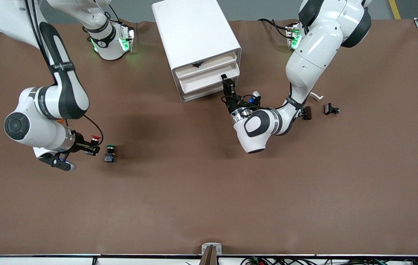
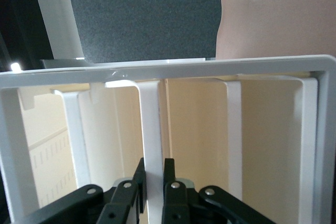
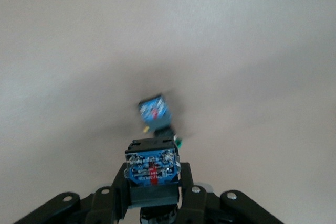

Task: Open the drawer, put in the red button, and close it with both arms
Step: 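Pull the drawer open with the left gripper while the right gripper lifts the button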

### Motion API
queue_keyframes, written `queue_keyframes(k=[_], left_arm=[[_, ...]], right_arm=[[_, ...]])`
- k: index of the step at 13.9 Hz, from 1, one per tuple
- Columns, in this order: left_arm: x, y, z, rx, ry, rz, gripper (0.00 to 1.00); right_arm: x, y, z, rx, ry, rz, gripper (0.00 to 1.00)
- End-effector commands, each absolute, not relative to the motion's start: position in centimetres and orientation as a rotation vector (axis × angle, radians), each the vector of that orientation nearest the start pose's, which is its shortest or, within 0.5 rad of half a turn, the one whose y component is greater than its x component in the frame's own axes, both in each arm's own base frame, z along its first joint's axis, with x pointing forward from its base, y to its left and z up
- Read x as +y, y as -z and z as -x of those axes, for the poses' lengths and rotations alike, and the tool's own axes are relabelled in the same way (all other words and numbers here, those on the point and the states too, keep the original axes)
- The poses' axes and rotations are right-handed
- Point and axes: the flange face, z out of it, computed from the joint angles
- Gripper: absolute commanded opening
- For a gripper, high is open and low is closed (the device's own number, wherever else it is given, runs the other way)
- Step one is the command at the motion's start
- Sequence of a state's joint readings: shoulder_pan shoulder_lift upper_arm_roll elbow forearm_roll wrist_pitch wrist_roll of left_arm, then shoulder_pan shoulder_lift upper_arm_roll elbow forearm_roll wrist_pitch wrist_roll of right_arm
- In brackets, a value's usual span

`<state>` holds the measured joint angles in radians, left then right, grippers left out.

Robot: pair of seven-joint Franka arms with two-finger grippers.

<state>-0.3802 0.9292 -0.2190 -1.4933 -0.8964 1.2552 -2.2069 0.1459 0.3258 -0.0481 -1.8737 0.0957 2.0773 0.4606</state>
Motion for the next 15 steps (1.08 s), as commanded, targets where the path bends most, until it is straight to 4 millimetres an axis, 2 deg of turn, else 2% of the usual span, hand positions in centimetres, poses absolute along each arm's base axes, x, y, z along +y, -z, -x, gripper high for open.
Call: queue_keyframes(k=[1, 3, 5, 10, 15], left_arm=[[-39.1, -16.8, -46.4, -1.484, -1.488, 1.039, 0.00], [-38.7, -17.1, -47.0, -1.496, -1.485, 1.043, 0.00], [-37.9, -17.2, -47.6, -1.508, -1.477, 1.020, 0.00], [-36.7, -17.8, -48.9, -1.522, -1.481, 1.004, 0.00], [-35.2, -17.8, -49.9, -1.544, -1.476, 0.989, 0.01]], right_arm=[[11.7, -37.5, -58.3, 0.824, -0.236, 3.003, 0.00], [15.4, -39.4, -56.9, 0.921, -0.233, 2.984, 0.00], [18.6, -40.4, -55.6, 0.999, -0.232, 2.968, 0.00], [28.2, -41.5, -51.6, 1.150, -0.201, 2.923, 0.00], [33.9, -41.8, -48.8, 1.214, -0.164, 2.868, 0.00]])
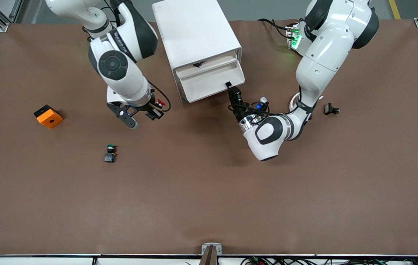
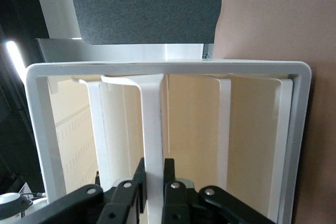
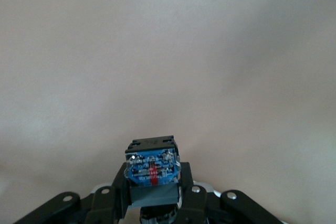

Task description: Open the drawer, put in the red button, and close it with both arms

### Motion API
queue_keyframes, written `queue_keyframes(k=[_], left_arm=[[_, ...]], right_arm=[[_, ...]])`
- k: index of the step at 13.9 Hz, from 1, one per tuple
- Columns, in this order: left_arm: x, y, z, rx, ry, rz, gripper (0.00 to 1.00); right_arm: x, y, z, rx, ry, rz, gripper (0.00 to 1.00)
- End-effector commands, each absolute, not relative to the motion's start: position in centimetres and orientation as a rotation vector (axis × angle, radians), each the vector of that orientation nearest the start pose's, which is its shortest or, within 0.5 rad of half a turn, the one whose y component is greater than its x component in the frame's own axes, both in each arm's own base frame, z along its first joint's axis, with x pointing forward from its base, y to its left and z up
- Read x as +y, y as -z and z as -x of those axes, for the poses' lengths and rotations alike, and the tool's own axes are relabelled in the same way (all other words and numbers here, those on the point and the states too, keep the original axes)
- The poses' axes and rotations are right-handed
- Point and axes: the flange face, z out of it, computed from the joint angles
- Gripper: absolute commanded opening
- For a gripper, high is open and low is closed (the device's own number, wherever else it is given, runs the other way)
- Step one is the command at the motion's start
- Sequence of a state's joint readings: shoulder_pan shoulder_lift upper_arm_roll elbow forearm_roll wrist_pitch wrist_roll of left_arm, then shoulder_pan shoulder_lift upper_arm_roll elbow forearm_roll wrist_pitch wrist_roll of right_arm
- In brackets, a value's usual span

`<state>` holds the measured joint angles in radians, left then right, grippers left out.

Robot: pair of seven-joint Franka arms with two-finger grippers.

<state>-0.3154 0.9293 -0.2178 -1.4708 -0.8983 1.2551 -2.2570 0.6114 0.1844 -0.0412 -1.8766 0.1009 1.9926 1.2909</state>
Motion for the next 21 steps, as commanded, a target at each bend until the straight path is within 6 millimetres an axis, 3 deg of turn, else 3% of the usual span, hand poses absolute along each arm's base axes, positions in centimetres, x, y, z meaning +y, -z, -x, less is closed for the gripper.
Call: queue_keyframes(k=[1, 5, 12, 14, 16, 17, 20, 21], left_arm=[[-35.0, -18.0, -50.2, -1.550, -1.477, 0.989, 0.01], [-34.1, -18.4, -51.1, -1.556, -1.481, 0.995, 0.02], [-32.8, -18.2, -51.5, -1.563, -1.453, 0.988, 0.04], [-32.8, -17.9, -51.4, -1.560, -1.454, 0.984, 0.09], [-32.8, -17.9, -51.4, -1.560, -1.453, 0.982, 0.31], [-32.9, -17.9, -51.3, -1.558, -1.453, 0.985, 0.53], [-32.9, -18.0, -51.3, -1.559, -1.453, 0.981, 0.99], [-32.9, -18.0, -51.3, -1.557, -1.455, 0.982, 1.00]], right_arm=[[35.1, -41.9, -48.1, 1.217, -0.152, 2.859, 0.00], [39.8, -42.7, -45.4, 1.257, -0.134, 2.810, 0.00], [44.8, -44.9, -42.7, 1.264, -0.109, 2.758, 0.00], [46.3, -45.3, -41.6, 1.272, -0.106, 2.745, 0.00], [47.5, -45.4, -41.2, 1.285, -0.097, 2.739, 0.00], [48.1, -44.9, -40.7, 1.283, -0.095, 2.751, 0.00], [49.3, -44.1, -39.6, 1.281, -0.094, 2.766, 0.00], [50.0, -43.8, -38.9, 1.279, -0.091, 2.775, 0.00]])
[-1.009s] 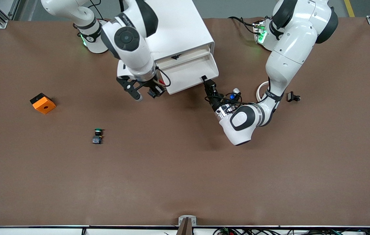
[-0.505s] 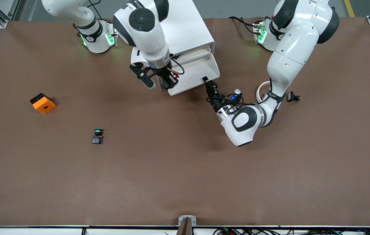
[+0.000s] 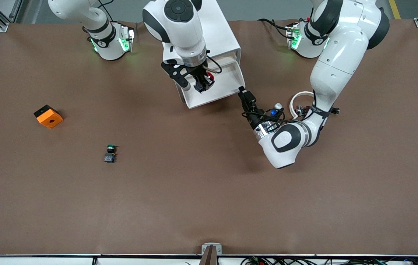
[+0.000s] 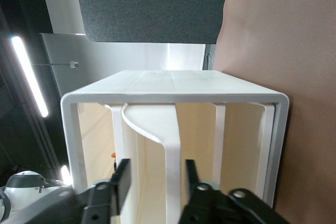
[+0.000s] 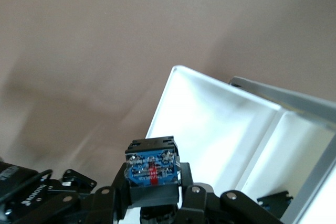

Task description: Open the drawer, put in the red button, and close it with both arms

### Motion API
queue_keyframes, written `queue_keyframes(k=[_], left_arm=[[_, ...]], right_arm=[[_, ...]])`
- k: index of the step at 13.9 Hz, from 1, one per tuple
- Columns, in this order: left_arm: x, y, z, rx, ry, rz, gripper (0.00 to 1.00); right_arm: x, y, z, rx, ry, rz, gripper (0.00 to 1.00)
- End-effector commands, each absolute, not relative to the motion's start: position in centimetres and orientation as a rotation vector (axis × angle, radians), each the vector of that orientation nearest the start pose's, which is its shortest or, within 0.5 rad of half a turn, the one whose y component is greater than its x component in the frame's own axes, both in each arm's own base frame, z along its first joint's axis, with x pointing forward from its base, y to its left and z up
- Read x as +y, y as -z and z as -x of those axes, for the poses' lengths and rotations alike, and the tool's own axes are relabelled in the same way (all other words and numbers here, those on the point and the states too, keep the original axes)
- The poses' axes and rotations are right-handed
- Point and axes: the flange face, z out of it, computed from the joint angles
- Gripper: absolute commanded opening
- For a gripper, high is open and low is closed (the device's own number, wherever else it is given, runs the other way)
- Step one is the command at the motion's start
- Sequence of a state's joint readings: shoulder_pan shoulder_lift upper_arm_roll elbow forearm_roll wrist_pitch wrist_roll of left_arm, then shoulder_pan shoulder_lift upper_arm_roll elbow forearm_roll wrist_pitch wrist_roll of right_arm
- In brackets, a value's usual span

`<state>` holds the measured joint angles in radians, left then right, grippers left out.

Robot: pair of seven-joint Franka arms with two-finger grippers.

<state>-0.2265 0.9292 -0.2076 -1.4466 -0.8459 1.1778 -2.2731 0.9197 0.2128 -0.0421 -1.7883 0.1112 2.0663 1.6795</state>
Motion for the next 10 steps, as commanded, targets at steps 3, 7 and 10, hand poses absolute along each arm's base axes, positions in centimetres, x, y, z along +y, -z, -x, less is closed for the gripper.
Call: queue_keyframes(k=[3, 7, 10], left_arm=[[-33.0, -18.1, -51.4, -1.559, -1.455, 0.985, 1.00], [-32.7, -19.3, -51.9, -1.574, -1.457, 1.010, 1.00], [-32.4, -21.1, -52.6, -1.606, -1.378, 1.111, 1.00]], right_arm=[[51.5, -42.9, -37.3, 1.296, -0.046, 2.778, 0.00], [53.2, -39.8, -36.2, 1.315, -0.003, 2.797, 0.00], [53.8, -37.8, -35.9, 1.308, 0.014, 2.828, 0.00]])
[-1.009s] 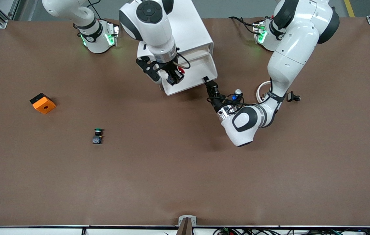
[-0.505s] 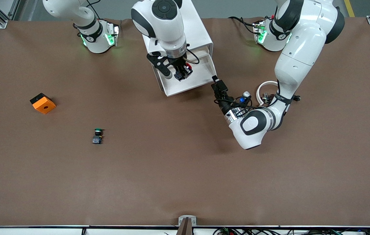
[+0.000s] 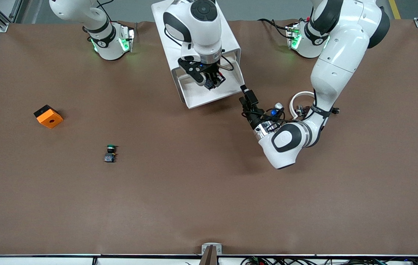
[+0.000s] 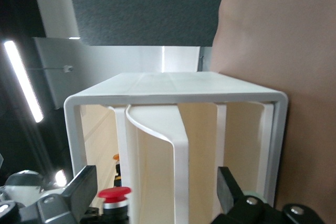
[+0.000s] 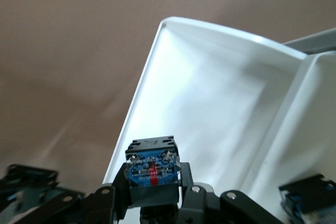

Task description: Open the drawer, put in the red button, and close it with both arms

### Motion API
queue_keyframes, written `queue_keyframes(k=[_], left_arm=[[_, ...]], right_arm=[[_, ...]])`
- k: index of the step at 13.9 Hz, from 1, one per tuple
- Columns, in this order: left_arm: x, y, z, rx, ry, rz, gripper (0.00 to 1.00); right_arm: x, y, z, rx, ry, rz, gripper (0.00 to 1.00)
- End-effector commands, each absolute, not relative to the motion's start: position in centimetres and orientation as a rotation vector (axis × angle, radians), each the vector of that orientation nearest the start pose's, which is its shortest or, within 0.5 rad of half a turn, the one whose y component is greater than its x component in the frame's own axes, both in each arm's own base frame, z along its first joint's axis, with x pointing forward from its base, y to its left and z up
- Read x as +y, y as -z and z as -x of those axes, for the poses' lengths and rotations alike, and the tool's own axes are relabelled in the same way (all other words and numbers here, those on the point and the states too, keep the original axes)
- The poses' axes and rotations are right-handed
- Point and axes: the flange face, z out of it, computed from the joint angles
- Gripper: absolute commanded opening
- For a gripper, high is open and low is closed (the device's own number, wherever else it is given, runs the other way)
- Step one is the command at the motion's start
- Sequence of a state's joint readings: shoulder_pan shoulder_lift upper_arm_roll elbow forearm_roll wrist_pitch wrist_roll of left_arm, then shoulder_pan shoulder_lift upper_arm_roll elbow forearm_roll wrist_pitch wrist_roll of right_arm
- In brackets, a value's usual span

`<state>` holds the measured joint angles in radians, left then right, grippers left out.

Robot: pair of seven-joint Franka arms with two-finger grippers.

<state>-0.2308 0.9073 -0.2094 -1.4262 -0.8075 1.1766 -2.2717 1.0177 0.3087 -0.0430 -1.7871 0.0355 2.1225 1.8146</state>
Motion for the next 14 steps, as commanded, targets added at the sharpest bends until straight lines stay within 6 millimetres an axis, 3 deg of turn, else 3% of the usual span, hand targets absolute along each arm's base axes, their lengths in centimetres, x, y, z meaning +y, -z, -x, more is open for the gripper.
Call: queue_keyframes(k=[1, 6, 7, 8, 11, 14], left_arm=[[-32.3, -22.0, -52.9, -1.613, -1.355, 1.168, 1.00], [-31.6, -26.8, -53.3, -1.583, -1.217, 1.511, 1.00], [-31.4, -27.7, -53.6, -1.575, -1.185, 1.577, 1.00], [-31.3, -28.3, -54.2, -1.564, -1.147, 1.643, 1.00], [-30.7, -30.0, -55.3, -1.492, -1.026, 1.844, 1.00], [-31.2, -33.7, -55.4, -1.382, -0.898, 2.094, 1.00]], right_arm=[[53.8, -37.3, -35.9, 1.309, 0.018, 2.835, 0.00], [53.4, -37.0, -36.3, 1.321, 0.016, 2.839, 0.00], [53.3, -36.9, -36.5, 1.319, 0.013, 2.843, 0.47], [53.3, -36.9, -36.4, 1.323, 0.015, 2.842, 0.99], [53.5, -37.2, -36.2, 1.299, 0.027, 2.853, 1.00], [53.2, -37.9, -37.0, 1.259, 0.046, 2.862, 1.00]])
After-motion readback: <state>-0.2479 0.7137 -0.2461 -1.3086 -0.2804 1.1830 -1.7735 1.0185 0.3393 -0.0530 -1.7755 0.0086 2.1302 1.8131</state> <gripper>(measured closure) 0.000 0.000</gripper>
